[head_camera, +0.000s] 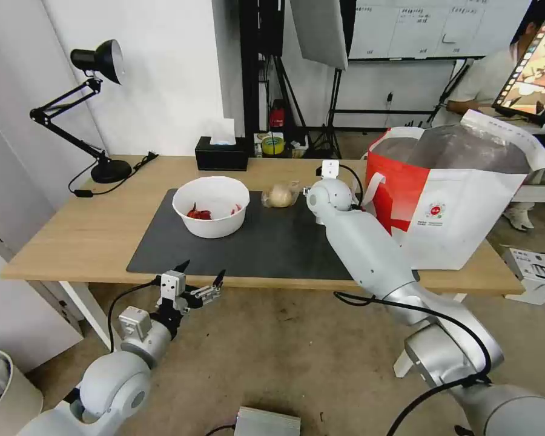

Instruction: Pick up the trash from the table and place it into the takeout bag.

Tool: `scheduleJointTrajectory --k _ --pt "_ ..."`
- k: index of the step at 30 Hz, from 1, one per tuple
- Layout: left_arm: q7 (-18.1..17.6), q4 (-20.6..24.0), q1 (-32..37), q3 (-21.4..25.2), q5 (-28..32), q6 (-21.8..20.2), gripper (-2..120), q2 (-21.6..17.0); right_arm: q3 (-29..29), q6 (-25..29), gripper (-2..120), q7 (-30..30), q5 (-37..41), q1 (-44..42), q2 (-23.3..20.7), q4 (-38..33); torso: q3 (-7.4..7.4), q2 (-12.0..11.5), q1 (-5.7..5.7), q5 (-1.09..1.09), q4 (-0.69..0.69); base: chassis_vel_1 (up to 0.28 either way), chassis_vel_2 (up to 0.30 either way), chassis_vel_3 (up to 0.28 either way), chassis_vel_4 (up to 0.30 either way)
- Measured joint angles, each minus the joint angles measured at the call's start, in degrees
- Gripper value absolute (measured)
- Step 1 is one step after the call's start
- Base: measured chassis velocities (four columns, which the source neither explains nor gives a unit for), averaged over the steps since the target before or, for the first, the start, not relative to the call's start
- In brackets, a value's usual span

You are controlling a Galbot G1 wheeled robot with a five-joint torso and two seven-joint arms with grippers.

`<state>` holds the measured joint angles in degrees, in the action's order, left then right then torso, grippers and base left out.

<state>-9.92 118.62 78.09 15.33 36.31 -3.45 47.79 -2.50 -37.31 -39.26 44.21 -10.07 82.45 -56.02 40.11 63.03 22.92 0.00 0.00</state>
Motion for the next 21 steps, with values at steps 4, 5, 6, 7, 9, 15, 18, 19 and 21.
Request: scheduleJointTrajectory --k 4,5,6,7,9,15,18,19,21 --pt "0.00 0.14 -0.06 -0.04 -0.05 0.00 100 0.16 0.00 -0.13 100 0.60 -0.05 0.42 0.00 0.93 0.00 0.00 0.00 0.00 0.00 0.000 0.000 0.000 0.000" --pt "0.00 0.17 -0.18 -0.03 0.01 0.01 100 0.16 0.00 -0.20 100 0.78 -0.06 0.54 0.04 1.30 0.00 0.00 0.00 0.00 0.00 0.000 0.000 0.000 0.000" --pt "0.00 0.17 -0.18 -0.03 0.01 0.01 100 0.16 0.00 -0.20 100 0.78 -0.06 0.54 0.04 1.30 0.00 0.00 0.00 0.00 0.00 0.000 0.000 0.000 0.000" --pt "0.00 0.18 -0.28 -0.03 0.09 0.01 100 0.13 0.00 -0.28 100 0.95 -0.07 0.58 0.05 1.62 0.00 0.00 0.00 0.00 0.00 0.000 0.000 0.000 0.000" --pt "0.00 0.21 -0.31 -0.03 0.13 0.01 100 0.06 0.00 -0.37 100 1.07 -0.08 0.58 0.05 1.79 0.00 0.00 0.00 0.00 0.00 0.000 0.000 0.000 0.000" --pt "0.00 0.34 -0.19 0.03 0.20 0.01 100 -0.18 0.07 -1.27 100 1.84 -0.11 0.34 -0.11 2.13 0.00 0.00 0.00 0.00 0.00 0.000 0.000 0.000 0.000" --pt "0.00 0.40 -0.17 0.07 0.20 0.01 100 -0.25 0.09 -1.70 100 2.28 -0.18 0.19 -0.18 2.27 0.00 0.00 0.00 0.00 0.00 0.000 0.000 0.000 0.000" --pt "0.00 0.41 -0.16 0.09 0.20 0.01 100 -0.27 0.09 -1.95 100 2.54 -0.21 0.08 -0.21 2.29 0.00 0.00 0.00 0.00 0.00 0.000 0.000 0.000 0.000" --pt "-0.01 0.44 -0.12 0.12 0.20 0.01 100 -0.28 0.07 -2.23 100 2.92 -0.26 -0.13 -0.26 2.32 0.00 0.00 0.00 0.00 0.00 0.000 0.000 0.000 0.000"
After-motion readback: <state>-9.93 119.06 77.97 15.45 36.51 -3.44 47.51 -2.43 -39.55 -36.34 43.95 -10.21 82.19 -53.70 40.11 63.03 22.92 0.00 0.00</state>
